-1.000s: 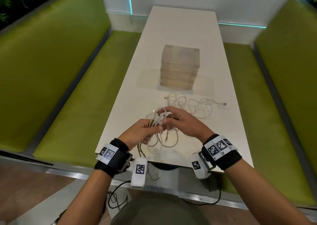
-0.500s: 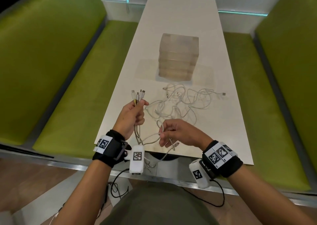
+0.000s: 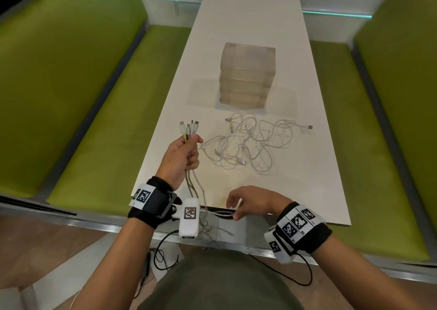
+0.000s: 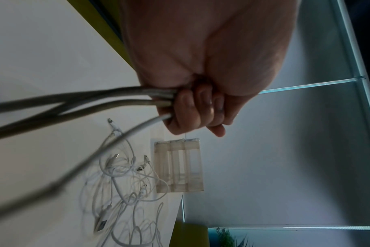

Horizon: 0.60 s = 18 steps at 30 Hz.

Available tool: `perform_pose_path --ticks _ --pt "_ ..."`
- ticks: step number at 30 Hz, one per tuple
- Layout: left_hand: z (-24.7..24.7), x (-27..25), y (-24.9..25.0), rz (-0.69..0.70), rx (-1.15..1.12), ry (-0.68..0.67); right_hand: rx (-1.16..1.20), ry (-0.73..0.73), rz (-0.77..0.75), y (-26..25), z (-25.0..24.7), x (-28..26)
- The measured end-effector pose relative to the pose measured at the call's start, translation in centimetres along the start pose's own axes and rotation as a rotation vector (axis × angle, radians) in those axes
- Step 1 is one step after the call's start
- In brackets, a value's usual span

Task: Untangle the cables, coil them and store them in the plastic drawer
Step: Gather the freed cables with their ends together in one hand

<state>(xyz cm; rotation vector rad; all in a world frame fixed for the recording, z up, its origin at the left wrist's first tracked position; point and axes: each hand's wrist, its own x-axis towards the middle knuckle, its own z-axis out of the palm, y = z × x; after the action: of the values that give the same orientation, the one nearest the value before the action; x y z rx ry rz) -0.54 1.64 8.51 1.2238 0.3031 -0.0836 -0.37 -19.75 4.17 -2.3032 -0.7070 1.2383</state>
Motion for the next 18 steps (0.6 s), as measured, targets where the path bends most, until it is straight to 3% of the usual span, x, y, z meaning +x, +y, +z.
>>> perform_pose_path --ticks 12,18 --pt "0.1 0.3 0.0 0.022 -0.044 0.002 0.09 0.134 0.049 0.3 -1.0 1.5" --pt "0.2 0.4 0.0 0.015 -0.08 -0.008 -0.258 0.056 0.039 -1.8 1.9 2.9"
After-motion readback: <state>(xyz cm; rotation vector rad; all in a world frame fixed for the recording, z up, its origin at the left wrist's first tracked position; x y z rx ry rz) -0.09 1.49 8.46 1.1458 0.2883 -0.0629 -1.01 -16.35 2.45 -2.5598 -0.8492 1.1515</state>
